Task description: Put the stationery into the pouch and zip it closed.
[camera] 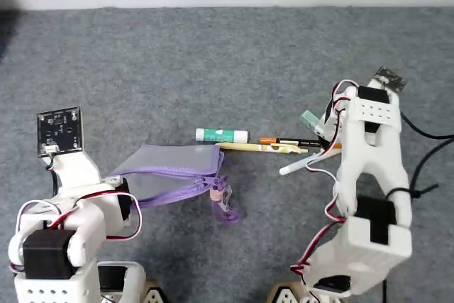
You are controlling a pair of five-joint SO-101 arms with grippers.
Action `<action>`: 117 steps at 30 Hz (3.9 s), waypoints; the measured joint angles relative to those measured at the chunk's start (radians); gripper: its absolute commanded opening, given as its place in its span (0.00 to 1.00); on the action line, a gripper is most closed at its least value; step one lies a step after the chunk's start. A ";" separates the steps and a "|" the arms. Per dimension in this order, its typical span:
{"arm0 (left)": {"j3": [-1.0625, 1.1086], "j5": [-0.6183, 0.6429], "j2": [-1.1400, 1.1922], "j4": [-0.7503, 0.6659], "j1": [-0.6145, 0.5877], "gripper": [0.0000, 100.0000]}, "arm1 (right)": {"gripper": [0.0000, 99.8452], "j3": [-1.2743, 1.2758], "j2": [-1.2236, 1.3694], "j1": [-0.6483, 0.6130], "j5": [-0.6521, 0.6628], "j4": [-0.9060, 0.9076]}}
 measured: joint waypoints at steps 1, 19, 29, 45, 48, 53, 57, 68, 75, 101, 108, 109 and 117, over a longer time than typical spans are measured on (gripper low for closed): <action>0.000 0.000 0.000 0.000 0.000 0.01 | 0.17 0.000 0.015 0.000 0.000 -0.017; 0.000 0.000 0.000 0.000 0.000 0.01 | 0.17 -0.207 0.204 0.006 0.000 -0.048; 0.000 0.000 0.000 0.000 0.000 0.01 | 0.17 -0.282 0.284 0.008 -0.005 0.087; 0.000 0.000 0.000 0.000 0.000 0.01 | 0.02 -0.373 0.413 0.120 -0.009 0.100; 0.000 0.000 0.000 0.000 0.000 0.01 | 0.01 -0.402 0.420 0.133 -0.006 0.120; 0.000 0.000 0.000 0.000 0.000 0.01 | 0.01 -0.488 0.423 0.127 -0.006 0.247; 0.000 0.000 0.000 0.000 0.000 0.01 | 0.01 -0.606 0.423 0.124 0.009 0.439; 0.000 0.000 0.009 0.000 0.000 0.01 | 0.01 -0.689 0.112 0.012 0.198 0.525; -0.115 0.002 0.180 0.000 0.000 0.01 | 0.01 -0.689 -0.161 -0.115 0.267 0.528; -0.499 0.003 0.689 0.009 -0.003 0.01 | 0.01 -0.697 -0.621 -0.815 0.319 0.229; -0.500 0.005 0.692 0.009 -0.003 0.01 | 0.01 -0.697 -0.621 -0.825 0.319 0.098; -0.500 0.005 0.692 0.009 -0.003 0.01 | 0.01 -0.697 -0.621 -0.825 0.319 0.074; -0.500 0.005 0.692 0.009 -0.003 0.01 | 0.01 -0.697 -0.733 -0.829 0.348 0.163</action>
